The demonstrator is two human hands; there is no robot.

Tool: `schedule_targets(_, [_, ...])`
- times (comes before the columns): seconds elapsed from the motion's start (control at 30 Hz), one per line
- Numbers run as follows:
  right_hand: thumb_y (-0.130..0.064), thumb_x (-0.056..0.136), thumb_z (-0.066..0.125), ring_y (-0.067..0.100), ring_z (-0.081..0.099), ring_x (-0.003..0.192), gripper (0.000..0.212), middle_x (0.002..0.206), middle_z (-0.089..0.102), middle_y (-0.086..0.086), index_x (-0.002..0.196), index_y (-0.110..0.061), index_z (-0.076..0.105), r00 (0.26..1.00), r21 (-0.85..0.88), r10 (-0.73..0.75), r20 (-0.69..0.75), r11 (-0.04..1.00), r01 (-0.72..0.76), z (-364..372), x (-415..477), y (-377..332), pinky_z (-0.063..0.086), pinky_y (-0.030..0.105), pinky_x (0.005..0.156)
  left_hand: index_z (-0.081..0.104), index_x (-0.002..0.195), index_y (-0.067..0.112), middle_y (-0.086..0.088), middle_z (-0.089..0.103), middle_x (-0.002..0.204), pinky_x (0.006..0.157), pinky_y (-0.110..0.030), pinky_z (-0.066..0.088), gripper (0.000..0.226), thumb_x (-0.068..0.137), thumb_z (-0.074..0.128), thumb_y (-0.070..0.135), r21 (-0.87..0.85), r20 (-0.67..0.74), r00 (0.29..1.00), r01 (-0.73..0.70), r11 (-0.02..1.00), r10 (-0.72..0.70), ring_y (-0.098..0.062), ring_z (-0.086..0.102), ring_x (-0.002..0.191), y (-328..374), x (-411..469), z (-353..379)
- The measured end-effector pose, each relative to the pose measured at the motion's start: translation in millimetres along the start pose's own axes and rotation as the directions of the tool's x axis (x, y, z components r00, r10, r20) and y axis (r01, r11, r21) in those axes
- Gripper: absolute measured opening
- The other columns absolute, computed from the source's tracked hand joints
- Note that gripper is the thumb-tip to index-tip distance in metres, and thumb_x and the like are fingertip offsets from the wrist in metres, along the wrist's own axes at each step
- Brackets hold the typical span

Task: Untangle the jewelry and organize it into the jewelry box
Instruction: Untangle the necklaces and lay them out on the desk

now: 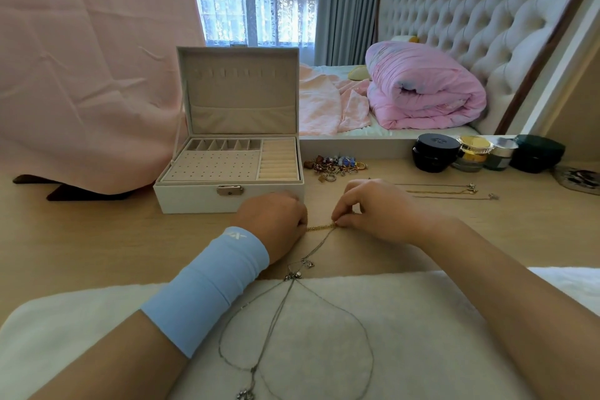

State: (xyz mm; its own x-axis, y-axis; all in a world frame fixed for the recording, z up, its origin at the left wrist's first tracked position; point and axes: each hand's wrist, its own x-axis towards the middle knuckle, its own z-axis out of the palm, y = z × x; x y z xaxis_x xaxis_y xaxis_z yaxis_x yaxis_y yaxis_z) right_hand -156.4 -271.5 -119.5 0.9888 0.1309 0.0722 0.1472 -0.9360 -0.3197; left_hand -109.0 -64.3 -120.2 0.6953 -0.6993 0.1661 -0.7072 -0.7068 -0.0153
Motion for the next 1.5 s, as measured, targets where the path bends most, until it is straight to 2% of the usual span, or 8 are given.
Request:
schedule_targets(0.13, [-0.026, 0.090, 0.075, -0.019, 0.049, 0.079, 0.017, 0.092, 0.062, -0.018, 0.087, -0.042, 0.072, 0.998, 0.095, 0.028, -0.056, 0.995, -0.023, -5, -2, 6, 0.032, 0.013, 0.064, 0.060, 0.100, 0.024, 0.007, 0.055, 0.103, 0.070, -0.027, 0.042, 0.020, 0.098, 0.043, 0.035, -0.058, -0.055, 0.998, 0.030, 0.998, -0.033, -0.014, 0.051, 0.090, -2, -4, 8])
schedule_targets(0.33, [-0.027, 0.091, 0.072, -0.007, 0.052, 0.076, 0.023, 0.112, 0.057, -0.024, 0.104, -0.046, 0.072, 0.999, 0.129, -0.002, -0.034, 0.992, 0.006, 2, -2, 3, 0.039, 0.018, 0.074, 0.059, 0.088, 0.022, 0.007, 0.060, 0.082, 0.070, -0.024, 0.047, 0.011, 0.096, 0.051, 0.025, -0.548, -0.045, 0.977, 0.151, 0.823, -0.209, -0.011, 0.055, 0.076, -6, -3, 5])
schedule_targets(0.47, [-0.035, 0.091, 0.072, -0.005, 0.053, 0.088, 0.014, 0.113, 0.059, -0.023, 0.102, -0.042, 0.075, 0.999, 0.099, -0.043, 0.014, 0.994, 0.041, 8, 2, -1, 0.041, 0.019, 0.080, 0.061, 0.088, 0.015, 0.007, 0.070, 0.081, 0.068, -0.018, 0.049, 0.014, 0.097, 0.051, 0.015, -0.791, 0.002, 0.960, 0.172, 0.587, -0.279, -0.011, 0.064, 0.076, -1, -1, 4])
schedule_targets(0.6, [-0.035, 0.095, 0.066, -0.003, 0.051, 0.082, 0.010, 0.103, 0.059, -0.022, 0.089, -0.043, 0.067, 0.999, 0.132, 0.028, -0.024, 0.991, -0.024, 9, 3, 5, 0.041, 0.027, 0.079, 0.057, 0.089, 0.010, -0.003, 0.072, 0.077, 0.081, -0.037, 0.054, 0.016, 0.100, 0.045, 0.009, -0.958, 0.071, 0.958, 0.143, 0.250, -0.277, -0.018, 0.068, 0.075, 3, -1, 2])
schedule_targets(0.77, [-0.017, 0.094, 0.064, 0.010, 0.062, 0.092, 0.026, 0.108, 0.066, -0.014, 0.108, -0.039, 0.069, 0.996, 0.439, 0.027, -0.089, 0.899, 0.015, 7, 3, -2, 0.048, 0.027, 0.080, 0.051, 0.089, 0.010, -0.007, 0.071, 0.078, 0.066, -0.035, 0.049, 0.018, 0.103, 0.039, 0.008, -0.991, 0.129, 0.965, 0.133, -0.001, -0.230, -0.022, 0.060, 0.057, 3, -2, -7])
schedule_targets(1.1, [-0.012, 0.100, 0.060, 0.012, 0.068, 0.083, 0.013, 0.092, 0.076, 0.010, 0.093, -0.011, 0.071, 0.973, 0.759, 0.100, -0.209, 0.643, 0.097, 3, 5, -13, 0.053, 0.021, 0.080, 0.051, 0.084, 0.011, 0.001, 0.041, 0.057, 0.040, -0.018, 0.024, 0.020, 0.101, 0.042, 0.006, -0.991, 0.016, 0.972, 0.045, 0.123, -0.234, -0.012, 0.032, 0.042, -2, 0, -26])
schedule_targets(1.33, [-0.005, 0.097, 0.063, 0.008, 0.060, 0.071, 0.016, 0.079, 0.064, -0.001, 0.106, -0.014, 0.073, 0.981, 0.713, 0.095, -0.172, 0.699, 0.057, -2, 5, -1, 0.053, 0.021, 0.072, 0.058, 0.089, 0.011, 0.005, 0.045, 0.061, 0.052, -0.021, 0.036, 0.013, 0.098, 0.050, 0.016, -0.871, -0.159, 0.951, -0.008, 0.491, -0.266, -0.009, 0.038, 0.051, -11, 1, -21])
schedule_targets(1.5, [0.005, 0.090, 0.069, 0.006, 0.064, 0.080, 0.028, 0.093, 0.072, 0.005, 0.107, -0.016, 0.075, 0.994, 0.648, 0.070, -0.078, 0.762, -0.002, -5, 1, 3, 0.054, 0.021, 0.080, 0.058, 0.088, 0.015, 0.005, 0.046, 0.062, 0.050, -0.020, 0.037, 0.014, 0.098, 0.049, 0.016, -0.865, -0.186, 0.933, -0.008, 0.501, -0.307, -0.008, 0.039, 0.052, -12, 2, -23])
